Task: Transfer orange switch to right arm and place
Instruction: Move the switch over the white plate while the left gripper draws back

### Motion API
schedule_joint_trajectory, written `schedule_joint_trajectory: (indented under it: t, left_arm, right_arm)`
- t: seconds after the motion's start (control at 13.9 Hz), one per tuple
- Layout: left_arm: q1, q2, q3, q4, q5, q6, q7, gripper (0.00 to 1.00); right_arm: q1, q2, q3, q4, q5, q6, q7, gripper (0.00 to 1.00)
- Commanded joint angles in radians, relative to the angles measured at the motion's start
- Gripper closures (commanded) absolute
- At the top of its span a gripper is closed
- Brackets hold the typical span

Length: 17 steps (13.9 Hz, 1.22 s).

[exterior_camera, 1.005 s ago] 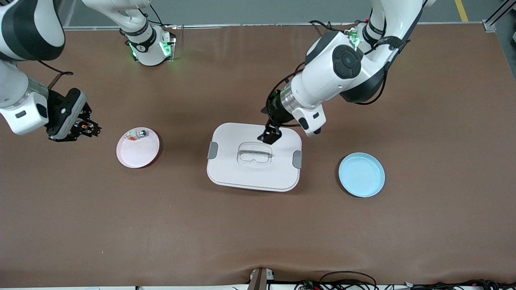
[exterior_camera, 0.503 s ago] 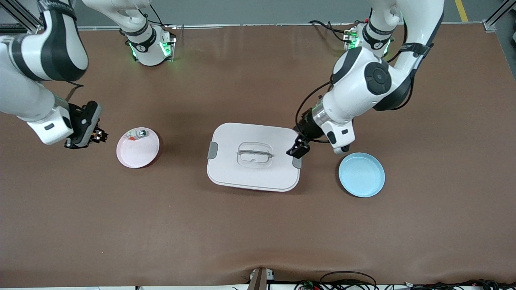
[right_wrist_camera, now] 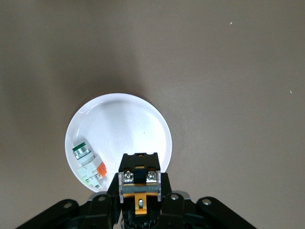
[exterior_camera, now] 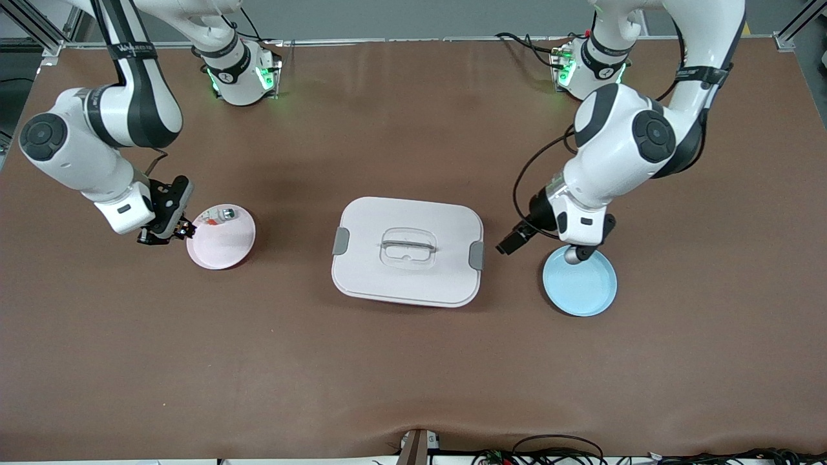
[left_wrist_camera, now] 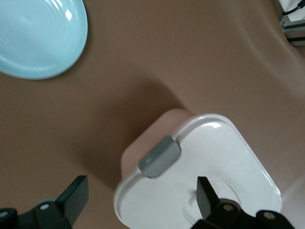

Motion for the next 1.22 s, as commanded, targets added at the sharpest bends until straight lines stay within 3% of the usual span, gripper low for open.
schedule_joint_trajectory:
  t: [0.0,0.14,0.72,1.15]
  left_arm:
    - [0.025,-0.052,-0.002,-0.069,0.127,0.013,0.174,0.00]
    - [0.076,-0.058,-0.005,-0.080,0.215,0.015,0.260,0.00]
    - [0.218,-0.060,-0.002,-0.077,0.284,0.015,0.760,0.00]
    - [0.292,-0.038,-0.006,0.001,0.322,0.003,0.799,0.00]
  right_arm:
    - [-0.009,-0.002,0.009,-0.053,-0.015,0.078,-0.015,1.00]
    - [-0.007,0.037,0.009,-0.061,-0.016,0.114,-0.016,1.00]
    - [-0.007,0.184,0.010,-0.141,-0.016,0.403,-0.013,1.00]
    - [0.011,0.281,0.009,-0.147,-0.016,0.497,-0.012,1.00]
